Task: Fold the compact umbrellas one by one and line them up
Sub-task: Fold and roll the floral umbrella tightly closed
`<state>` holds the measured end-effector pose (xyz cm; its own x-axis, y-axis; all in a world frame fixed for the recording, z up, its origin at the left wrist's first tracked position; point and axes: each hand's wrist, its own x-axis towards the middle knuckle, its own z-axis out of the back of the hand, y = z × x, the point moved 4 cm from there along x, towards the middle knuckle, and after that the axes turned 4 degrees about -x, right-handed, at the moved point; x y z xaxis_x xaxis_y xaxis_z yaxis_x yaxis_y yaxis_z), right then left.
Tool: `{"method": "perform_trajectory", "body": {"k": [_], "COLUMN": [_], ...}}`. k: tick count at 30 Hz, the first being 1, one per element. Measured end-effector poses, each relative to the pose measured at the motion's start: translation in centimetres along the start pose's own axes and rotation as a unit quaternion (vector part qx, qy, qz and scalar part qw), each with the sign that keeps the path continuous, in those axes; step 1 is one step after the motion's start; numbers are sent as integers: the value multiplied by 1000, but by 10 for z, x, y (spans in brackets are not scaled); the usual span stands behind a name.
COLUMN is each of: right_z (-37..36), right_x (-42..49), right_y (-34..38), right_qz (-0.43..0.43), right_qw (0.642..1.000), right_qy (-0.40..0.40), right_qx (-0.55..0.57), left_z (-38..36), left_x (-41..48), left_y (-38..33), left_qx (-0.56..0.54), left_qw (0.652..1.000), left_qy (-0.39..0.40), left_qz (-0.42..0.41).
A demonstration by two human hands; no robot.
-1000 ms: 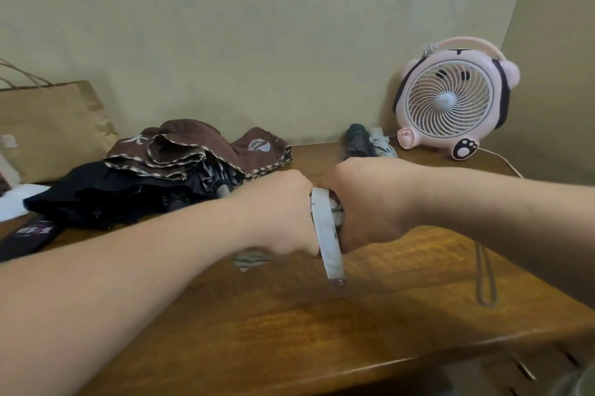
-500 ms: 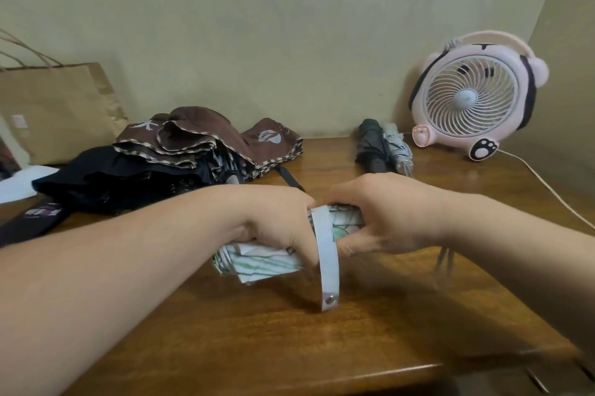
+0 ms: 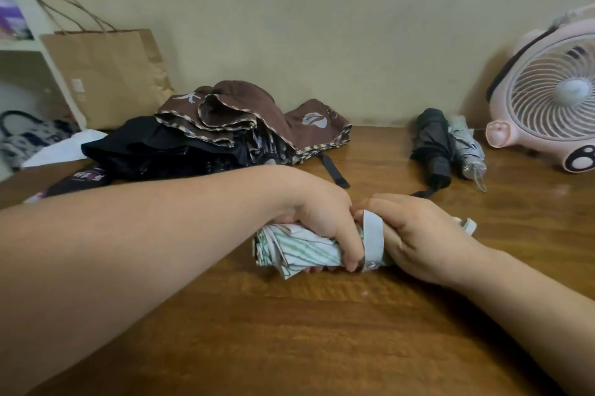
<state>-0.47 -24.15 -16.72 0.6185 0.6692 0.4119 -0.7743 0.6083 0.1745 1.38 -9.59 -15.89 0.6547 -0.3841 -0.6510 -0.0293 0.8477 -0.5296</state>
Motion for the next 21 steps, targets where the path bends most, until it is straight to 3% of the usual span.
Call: {"method": "perform_trajectory", "body": {"k": [3, 6, 9, 10, 16, 21], "right_z": [-4, -3, 5, 6, 6, 4], "right_x": [4, 10, 8, 5, 0, -6], "right_y": [-2, -16, -29, -32, -40, -36], "right_qz": [-29, -111, -158, -160, -91, -41], "right_qw": [999, 991, 977, 975, 986, 991], "right_qy": [10, 54, 45, 34, -42, -112], "right_qx": [-25, 52, 132, 151, 136, 59], "left_z": [8, 1, -7, -9, 4, 14], "left_x": [-5, -8, -10, -10, 15, 31], "left_y": [-14, -17, -15, -16, -12, -6], "left_qx": [222, 306, 377, 379, 178, 13], "left_qw": [967, 929, 871, 866, 973, 997], "left_qy": [-119, -204, -309, -319, -149, -19], "left_qz": [-40, -44, -51, -62, 6, 79]}}
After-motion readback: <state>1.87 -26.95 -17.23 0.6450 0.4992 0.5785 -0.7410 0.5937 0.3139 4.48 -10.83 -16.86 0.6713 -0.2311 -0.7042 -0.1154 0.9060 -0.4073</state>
